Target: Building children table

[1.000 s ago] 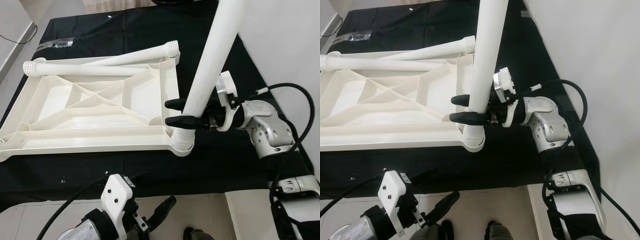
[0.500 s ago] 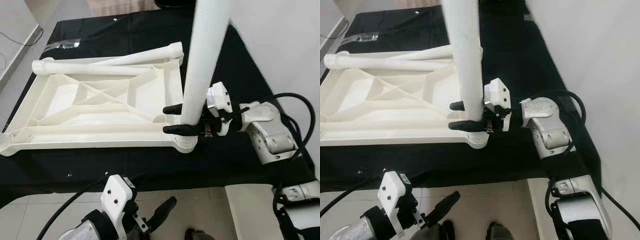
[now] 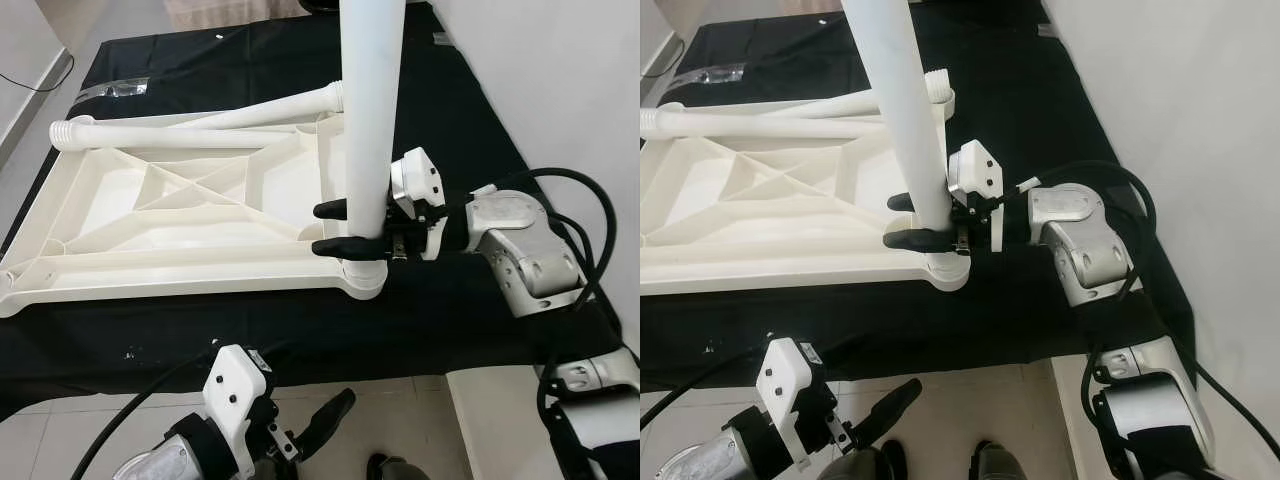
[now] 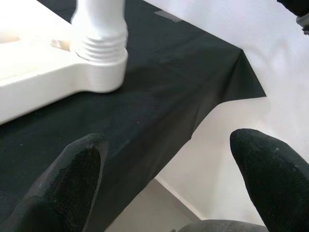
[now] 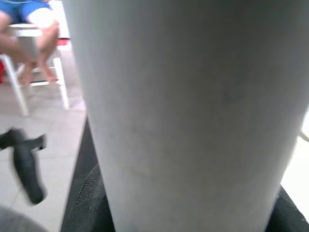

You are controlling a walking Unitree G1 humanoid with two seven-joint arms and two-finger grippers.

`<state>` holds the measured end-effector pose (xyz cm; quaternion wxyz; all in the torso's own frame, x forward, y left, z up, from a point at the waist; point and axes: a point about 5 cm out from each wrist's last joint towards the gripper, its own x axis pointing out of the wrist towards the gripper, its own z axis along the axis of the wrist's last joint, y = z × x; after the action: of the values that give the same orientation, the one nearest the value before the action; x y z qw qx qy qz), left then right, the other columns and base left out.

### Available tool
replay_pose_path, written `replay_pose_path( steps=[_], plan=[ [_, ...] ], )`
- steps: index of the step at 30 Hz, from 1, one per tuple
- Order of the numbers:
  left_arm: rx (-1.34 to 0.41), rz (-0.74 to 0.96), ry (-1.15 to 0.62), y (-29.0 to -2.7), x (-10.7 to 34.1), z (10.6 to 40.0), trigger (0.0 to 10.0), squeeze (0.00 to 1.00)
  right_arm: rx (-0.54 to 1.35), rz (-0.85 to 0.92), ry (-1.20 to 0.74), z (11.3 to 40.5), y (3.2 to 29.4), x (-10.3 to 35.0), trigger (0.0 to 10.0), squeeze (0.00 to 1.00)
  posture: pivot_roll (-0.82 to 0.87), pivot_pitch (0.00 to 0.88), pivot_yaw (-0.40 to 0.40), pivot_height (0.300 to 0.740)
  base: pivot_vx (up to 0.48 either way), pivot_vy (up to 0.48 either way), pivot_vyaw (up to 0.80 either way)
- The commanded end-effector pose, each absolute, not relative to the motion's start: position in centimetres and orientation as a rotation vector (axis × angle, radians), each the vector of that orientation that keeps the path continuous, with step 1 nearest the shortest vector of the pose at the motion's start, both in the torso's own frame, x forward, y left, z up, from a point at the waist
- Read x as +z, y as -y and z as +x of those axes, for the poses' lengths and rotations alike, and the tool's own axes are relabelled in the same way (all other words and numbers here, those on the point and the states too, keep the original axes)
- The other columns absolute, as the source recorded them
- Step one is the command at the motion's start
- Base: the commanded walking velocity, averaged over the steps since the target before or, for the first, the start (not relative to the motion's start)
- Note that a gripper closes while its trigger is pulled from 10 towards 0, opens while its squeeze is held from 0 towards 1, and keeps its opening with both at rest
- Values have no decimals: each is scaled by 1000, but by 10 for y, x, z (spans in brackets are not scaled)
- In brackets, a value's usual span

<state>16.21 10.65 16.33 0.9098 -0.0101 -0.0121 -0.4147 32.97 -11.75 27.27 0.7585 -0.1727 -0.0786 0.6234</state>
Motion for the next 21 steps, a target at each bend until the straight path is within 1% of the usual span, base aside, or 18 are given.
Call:
replay_pose_path(
  steps=[1,7,12,16,18,19,20,21],
  plan=[
    [-854,-39,21,-106,161,160,10000,0,1268,-306,79,338,124,259,10000,0,1,287,23,740,0,0,0],
    [-857,-41,21,-106,161,160,10000,0,1191,-288,70,343,125,256,10000,0,0,288,24,740,0,0,0],
    [-857,-42,21,-106,161,160,10000,0,1210,-306,85,339,126,252,10000,0,1,289,25,740,0,0,0],
    [-857,-42,21,-106,161,160,10000,0,1279,-285,86,331,129,253,10000,0,0,287,24,740,0,0,0],
    [-858,-43,21,-105,161,160,10000,0,1467,-260,103,310,132,255,10000,0,1,287,24,740,0,0,0],
    [-858,-43,21,-105,161,160,10000,0,1467,-260,103,310,132,255,10000,0,1,287,24,740,0,0,0],
    [-858,-43,21,-105,161,160,10000,0,1536,-256,105,302,133,256,10000,0,1,287,24,740,0,0,0],
    [-858,-43,20,-105,161,160,10000,0,1563,-265,104,299,134,256,10000,0,2,288,25,740,0,0,0]
  ],
)
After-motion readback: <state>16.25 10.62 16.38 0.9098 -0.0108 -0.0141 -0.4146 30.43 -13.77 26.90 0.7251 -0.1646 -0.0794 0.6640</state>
